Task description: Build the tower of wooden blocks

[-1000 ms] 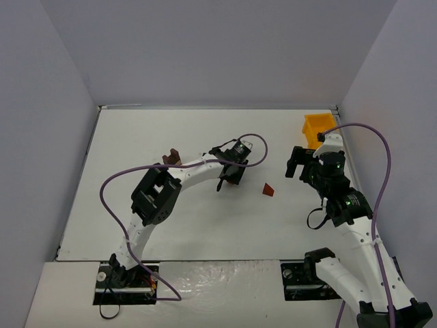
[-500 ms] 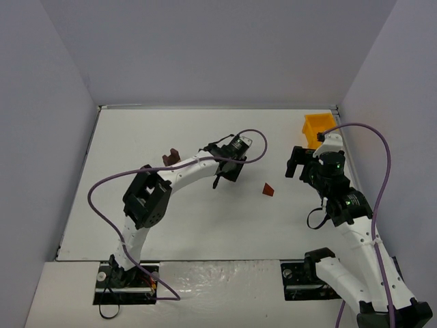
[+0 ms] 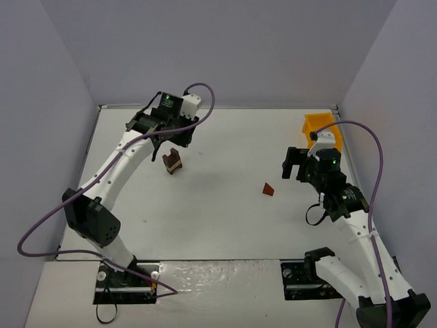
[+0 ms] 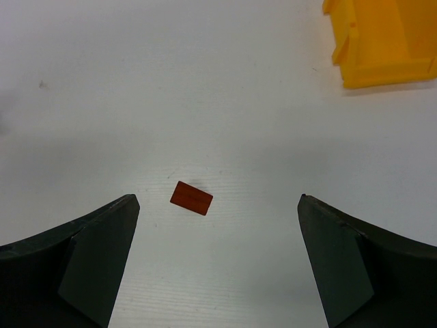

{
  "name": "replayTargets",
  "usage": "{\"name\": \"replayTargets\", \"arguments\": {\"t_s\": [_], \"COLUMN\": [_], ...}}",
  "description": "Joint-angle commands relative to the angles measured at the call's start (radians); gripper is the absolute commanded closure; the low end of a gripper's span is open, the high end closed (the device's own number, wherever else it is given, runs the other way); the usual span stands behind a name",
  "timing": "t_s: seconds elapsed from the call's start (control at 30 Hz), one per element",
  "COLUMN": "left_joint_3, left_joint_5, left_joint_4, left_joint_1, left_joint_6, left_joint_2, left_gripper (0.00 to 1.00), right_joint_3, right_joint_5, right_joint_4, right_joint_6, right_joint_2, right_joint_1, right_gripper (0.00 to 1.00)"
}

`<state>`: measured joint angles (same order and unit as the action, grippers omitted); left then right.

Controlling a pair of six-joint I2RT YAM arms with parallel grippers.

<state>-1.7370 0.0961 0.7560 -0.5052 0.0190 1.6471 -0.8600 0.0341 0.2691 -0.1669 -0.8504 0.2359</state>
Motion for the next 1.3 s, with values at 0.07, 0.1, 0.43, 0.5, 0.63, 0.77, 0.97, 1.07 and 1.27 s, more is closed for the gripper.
{"name": "replayTargets", "arguments": {"t_s": [0.07,0.1,0.43,0.5,0.63,0.77,0.97,1.07,1.27], "left_joint_3": [0.008,0.012,0.03,0.033,0.034,0.034,0.021,0.014,0.011], "left_joint_5": [0.113,0.118,0.128,0.134,0.135,0.125,0.124,0.128,0.141], "left_joint_4": [0.086,0.086,0.086,0.086,0.085,0.085,0.085,0.085,0.085], "left_joint_1": [0.112,0.131,0.2,0.203,0.206,0.208,0.218,0.22,0.23], "left_joint_6": [-0.177,-0.188,-0.259,-0.261,-0.269,-0.283,-0.302,-0.31,-0.32], "left_joint_2": [0.032,0.037,0.088,0.1,0.118,0.134,0.153,0.161,0.177], "left_gripper": [1.0,1.0,1.0,1.0,1.0,1.0,1.0,1.0,1.0], "right_joint_3": [-0.038,-0.038,-0.031,-0.031,-0.03,-0.028,-0.024,-0.025,-0.024], "right_joint_5": [-0.025,-0.025,-0.025,-0.025,-0.025,-0.025,-0.043,-0.051,-0.052], "right_joint_4": [-0.047,-0.047,-0.048,-0.047,-0.047,-0.047,-0.047,-0.048,-0.047], "right_joint_6": [0.025,0.025,0.026,0.027,0.027,0.027,0.025,0.026,0.024], "right_joint_2": [-0.007,-0.006,-0.009,-0.007,-0.009,-0.007,-0.006,-0.006,-0.007], "right_joint_1": [-0.003,-0.003,-0.003,-0.004,-0.003,-0.003,-0.004,-0.004,-0.004], "right_gripper": [0.0,0.0,0.0,0.0,0.0,0.0,0.0,0.0,0.0]}}
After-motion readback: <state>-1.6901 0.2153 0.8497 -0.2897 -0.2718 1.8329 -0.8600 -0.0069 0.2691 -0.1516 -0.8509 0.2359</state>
